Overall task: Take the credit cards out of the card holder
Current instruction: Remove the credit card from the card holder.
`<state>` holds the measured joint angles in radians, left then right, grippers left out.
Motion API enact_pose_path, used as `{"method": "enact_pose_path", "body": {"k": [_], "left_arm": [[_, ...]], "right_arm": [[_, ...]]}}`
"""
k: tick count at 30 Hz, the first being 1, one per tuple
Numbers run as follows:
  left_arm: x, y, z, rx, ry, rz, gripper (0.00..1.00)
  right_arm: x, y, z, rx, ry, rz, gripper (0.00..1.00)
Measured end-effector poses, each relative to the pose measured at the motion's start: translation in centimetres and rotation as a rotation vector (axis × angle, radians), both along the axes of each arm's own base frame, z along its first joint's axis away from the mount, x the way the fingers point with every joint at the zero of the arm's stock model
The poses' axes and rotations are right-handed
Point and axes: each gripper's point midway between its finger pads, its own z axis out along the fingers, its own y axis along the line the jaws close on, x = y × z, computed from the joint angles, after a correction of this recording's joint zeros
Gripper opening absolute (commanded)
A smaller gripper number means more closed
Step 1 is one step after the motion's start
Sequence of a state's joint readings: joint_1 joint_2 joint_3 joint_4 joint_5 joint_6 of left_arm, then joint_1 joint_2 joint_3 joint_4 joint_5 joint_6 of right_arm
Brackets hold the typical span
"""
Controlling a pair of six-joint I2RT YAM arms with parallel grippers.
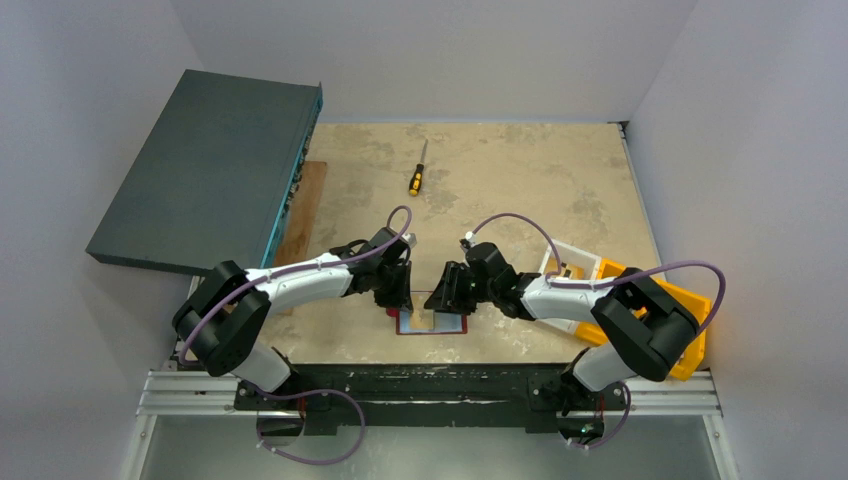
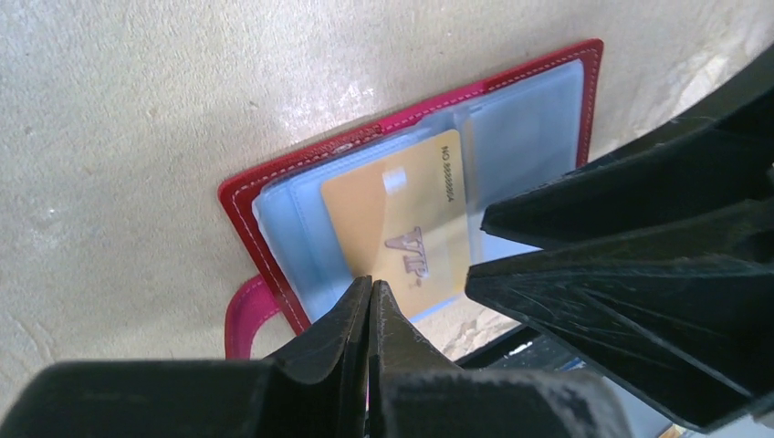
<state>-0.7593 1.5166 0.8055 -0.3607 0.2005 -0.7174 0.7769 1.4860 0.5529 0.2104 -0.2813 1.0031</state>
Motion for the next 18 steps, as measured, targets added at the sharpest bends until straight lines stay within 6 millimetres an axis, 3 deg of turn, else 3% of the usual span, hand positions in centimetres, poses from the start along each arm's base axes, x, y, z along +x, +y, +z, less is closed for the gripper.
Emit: {"method": "enact_pose_path", "body": {"k": [6, 18], "left_arm": [[0.0, 0.0, -1.5, 0.017, 0.016, 0.004, 0.0], [0.2, -0.3, -1.6, 0.005, 0.011, 0.008, 0.0]], "right_arm": [[0.3, -0.1, -0.6, 0.008, -0.001, -0.007, 0.35], [-0.1, 0.3, -1.7, 0.032, 0.025, 0.016, 0.24]]}}
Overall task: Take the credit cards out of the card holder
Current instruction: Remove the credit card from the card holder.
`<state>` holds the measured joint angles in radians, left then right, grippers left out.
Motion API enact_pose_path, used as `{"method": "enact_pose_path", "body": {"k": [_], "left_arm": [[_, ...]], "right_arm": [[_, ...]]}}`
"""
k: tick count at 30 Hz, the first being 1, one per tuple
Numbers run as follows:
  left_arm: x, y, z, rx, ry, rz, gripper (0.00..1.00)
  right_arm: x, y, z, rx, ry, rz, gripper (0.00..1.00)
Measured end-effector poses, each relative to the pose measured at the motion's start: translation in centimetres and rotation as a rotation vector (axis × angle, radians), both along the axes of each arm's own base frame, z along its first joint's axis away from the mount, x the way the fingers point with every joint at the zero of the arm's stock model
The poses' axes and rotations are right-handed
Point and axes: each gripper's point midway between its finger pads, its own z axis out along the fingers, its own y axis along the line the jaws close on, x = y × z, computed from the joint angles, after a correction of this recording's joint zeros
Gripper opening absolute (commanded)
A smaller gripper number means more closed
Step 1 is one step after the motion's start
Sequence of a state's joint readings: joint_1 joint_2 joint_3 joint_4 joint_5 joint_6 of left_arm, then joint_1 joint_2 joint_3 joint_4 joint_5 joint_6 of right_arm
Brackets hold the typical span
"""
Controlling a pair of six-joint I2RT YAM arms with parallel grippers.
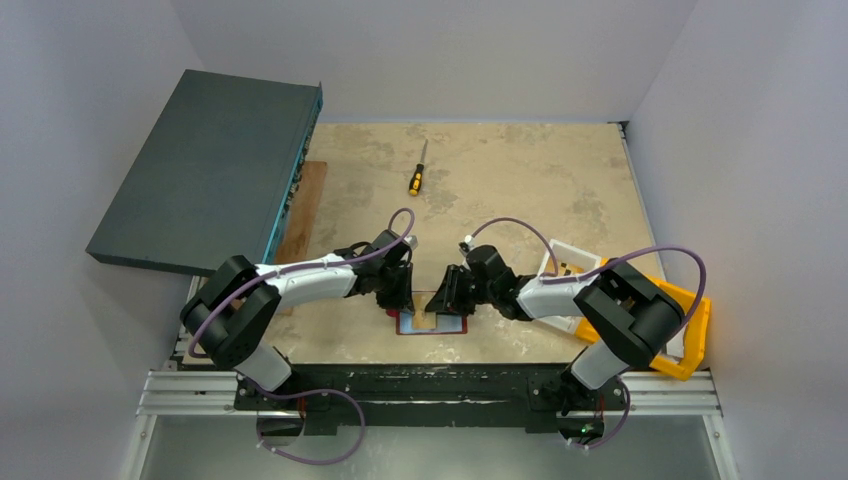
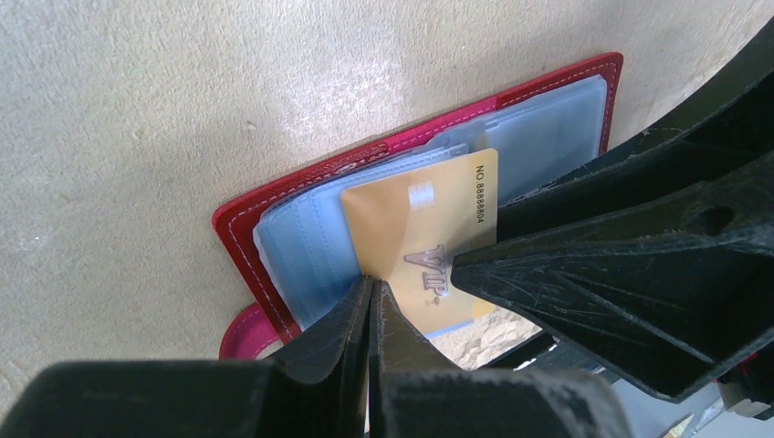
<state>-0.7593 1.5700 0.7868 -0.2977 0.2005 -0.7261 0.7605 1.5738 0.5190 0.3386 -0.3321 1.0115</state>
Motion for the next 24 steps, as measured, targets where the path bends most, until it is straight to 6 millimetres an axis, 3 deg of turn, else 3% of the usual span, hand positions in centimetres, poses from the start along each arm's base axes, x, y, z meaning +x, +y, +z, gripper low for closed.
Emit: {"method": "enact_pose_path", "body": {"k": [12, 19, 24], "left_arm": [[0.0, -0.1, -0.1, -0.006, 0.009, 0.019, 0.0], [0.0, -0.1, -0.1, -0.007, 0.009, 0.019, 0.0], [0.0, -0.1, -0.1, -0.008, 0.009, 0.019, 0.0]], "right_arm": [[0.0, -1.4, 0.2, 0.121, 0.02, -0.05, 0.21], [0.0, -0.8, 1.1, 0.191, 0.006, -0.045, 0.19], [0.0, -0.7, 0.3, 0.191, 0.032, -0.048, 0.19]]}}
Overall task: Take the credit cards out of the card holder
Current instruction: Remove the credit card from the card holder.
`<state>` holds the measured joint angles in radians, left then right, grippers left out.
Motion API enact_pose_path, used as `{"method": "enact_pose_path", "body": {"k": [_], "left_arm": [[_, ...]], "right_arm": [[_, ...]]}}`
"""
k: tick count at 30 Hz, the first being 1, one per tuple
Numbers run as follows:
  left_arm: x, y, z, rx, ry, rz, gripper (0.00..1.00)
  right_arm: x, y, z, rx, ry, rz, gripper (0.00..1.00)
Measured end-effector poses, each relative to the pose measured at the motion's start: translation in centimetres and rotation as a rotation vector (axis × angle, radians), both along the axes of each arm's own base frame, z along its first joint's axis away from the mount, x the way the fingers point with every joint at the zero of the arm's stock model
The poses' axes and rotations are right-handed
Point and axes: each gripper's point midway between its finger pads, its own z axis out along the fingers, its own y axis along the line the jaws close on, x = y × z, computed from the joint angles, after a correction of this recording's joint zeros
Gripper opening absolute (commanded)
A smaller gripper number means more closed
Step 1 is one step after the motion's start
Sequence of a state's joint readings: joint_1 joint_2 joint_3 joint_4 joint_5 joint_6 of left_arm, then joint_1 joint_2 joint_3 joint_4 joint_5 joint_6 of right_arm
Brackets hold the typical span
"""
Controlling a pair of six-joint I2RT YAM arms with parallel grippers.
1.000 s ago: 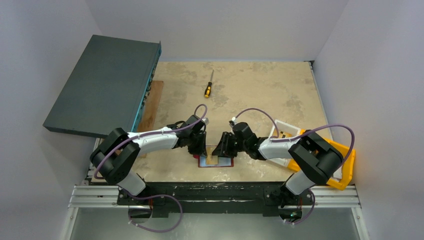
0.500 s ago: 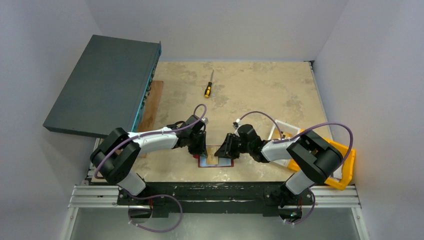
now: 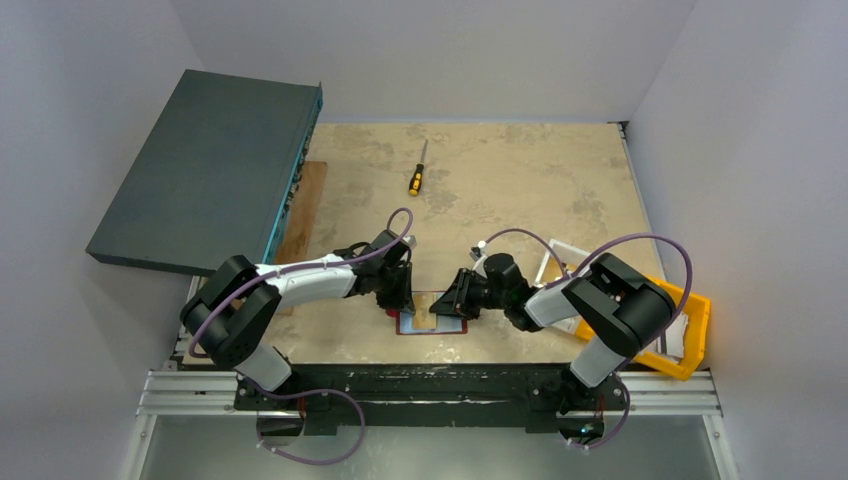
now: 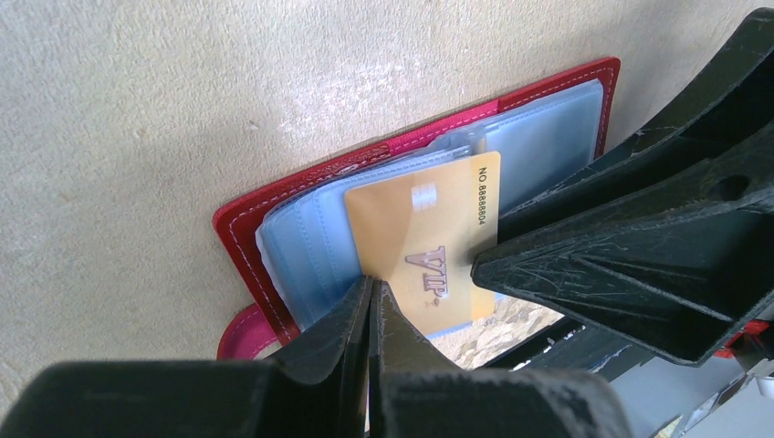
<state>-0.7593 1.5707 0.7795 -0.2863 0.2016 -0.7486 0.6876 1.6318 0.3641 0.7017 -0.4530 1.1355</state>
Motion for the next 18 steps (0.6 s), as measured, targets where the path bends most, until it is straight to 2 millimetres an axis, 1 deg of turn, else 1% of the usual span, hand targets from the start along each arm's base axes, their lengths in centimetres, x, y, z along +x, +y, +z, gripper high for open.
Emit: {"method": "enact_pose_path", "body": {"k": [1, 8, 9, 13, 18], "left_arm": [[0.0, 0.0, 0.0, 0.0, 0.001, 0.0, 0.0], [0.0, 0.0, 0.0, 0.0, 0.001, 0.0, 0.0], [0.0, 0.0, 0.0, 0.0, 0.001, 0.0, 0.0], [0.1, -0.1, 0.0, -0.002, -0.001, 0.001, 0.0], [0.0, -0.1, 0.0, -0.003, 0.003, 0.008, 0.0]], "right_arm": [[-0.1, 0.0, -0.1, 0.0, 0.005, 0.002, 0.18], [0.0, 0.0, 0.0, 0.009, 0.006, -0.002, 0.01], [0.0, -0.1, 0.0, 0.009, 0.007, -0.003, 0.0], [0.0, -0.5, 0.0, 0.011, 0.01, -0.016, 0.0], [0.1, -1.1, 0.6, 0.015, -0.003, -0.03, 0.0]]}}
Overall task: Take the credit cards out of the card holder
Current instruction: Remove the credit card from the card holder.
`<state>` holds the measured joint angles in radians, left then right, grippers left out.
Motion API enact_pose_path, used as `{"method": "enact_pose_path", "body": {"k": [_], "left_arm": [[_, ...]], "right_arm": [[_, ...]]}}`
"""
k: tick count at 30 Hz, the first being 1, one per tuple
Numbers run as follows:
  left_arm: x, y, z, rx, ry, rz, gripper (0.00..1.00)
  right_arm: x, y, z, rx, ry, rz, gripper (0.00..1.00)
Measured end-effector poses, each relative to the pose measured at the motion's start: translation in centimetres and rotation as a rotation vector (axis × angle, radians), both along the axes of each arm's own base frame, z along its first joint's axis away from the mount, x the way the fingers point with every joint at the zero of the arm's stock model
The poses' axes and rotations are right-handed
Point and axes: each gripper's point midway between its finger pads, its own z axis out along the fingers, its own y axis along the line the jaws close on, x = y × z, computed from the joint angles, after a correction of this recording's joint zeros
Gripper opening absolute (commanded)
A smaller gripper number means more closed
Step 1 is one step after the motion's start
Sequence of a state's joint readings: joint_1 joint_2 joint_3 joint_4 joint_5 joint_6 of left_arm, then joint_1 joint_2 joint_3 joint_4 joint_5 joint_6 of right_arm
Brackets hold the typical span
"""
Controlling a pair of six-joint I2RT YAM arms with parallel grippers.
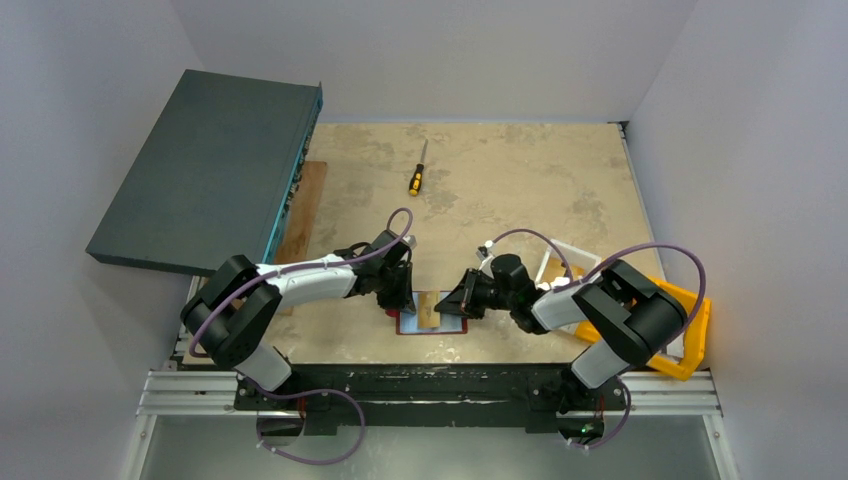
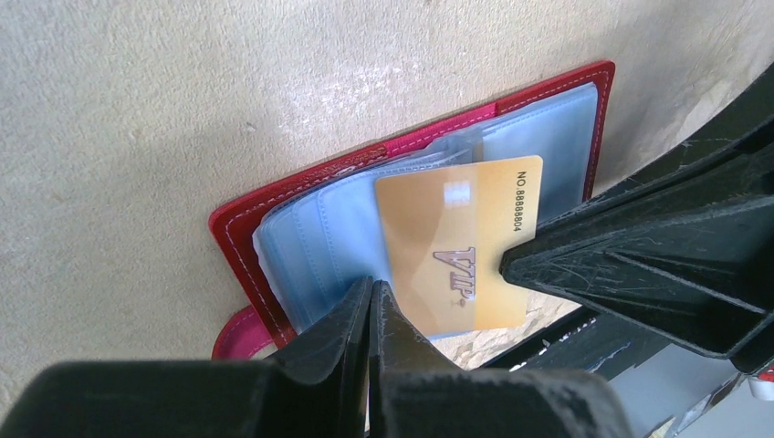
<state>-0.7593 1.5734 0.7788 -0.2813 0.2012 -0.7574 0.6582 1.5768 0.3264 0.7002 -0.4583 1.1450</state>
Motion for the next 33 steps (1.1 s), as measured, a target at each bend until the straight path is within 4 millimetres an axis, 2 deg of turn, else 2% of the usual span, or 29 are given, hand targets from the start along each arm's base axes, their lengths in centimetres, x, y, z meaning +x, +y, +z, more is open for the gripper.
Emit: {"method": "enact_pose_path", "body": {"k": [7, 21, 26, 29, 31, 33], "left_arm": [[0.0, 0.0, 0.0, 0.0, 0.006, 0.008, 0.0], [0.0, 0.0, 0.1, 0.005, 0.006, 0.006, 0.0], [-0.2, 0.8, 0.4, 0.044, 0.007, -0.005, 0.0], [-0.4, 1.1, 1.3, 0.054, 0.005, -0.01, 0.0], [-0.2, 0.9, 2.4, 0.045, -0.011, -0.019, 0.04], [0.2, 0.6, 3.6, 0.027, -0.036, -0.025, 0.15]], "right_arm": [[0.0, -0.7, -0.2, -0.036, 0.0, -0.011, 0.0], [0.3, -2.7, 1.6, -0.132, -0.074, -0.044, 0.0], [0.7, -2.9, 2.6, -0.145, -0.103, -0.044, 0.0], [0.8, -3.1, 3.1, -0.153, -0.118, -0.048, 0.0], [0.9, -3.2, 3.4, -0.154, -0.127, -0.05, 0.0], [0.9, -3.2, 3.7, -0.154, -0.135, -0.05, 0.0]]}}
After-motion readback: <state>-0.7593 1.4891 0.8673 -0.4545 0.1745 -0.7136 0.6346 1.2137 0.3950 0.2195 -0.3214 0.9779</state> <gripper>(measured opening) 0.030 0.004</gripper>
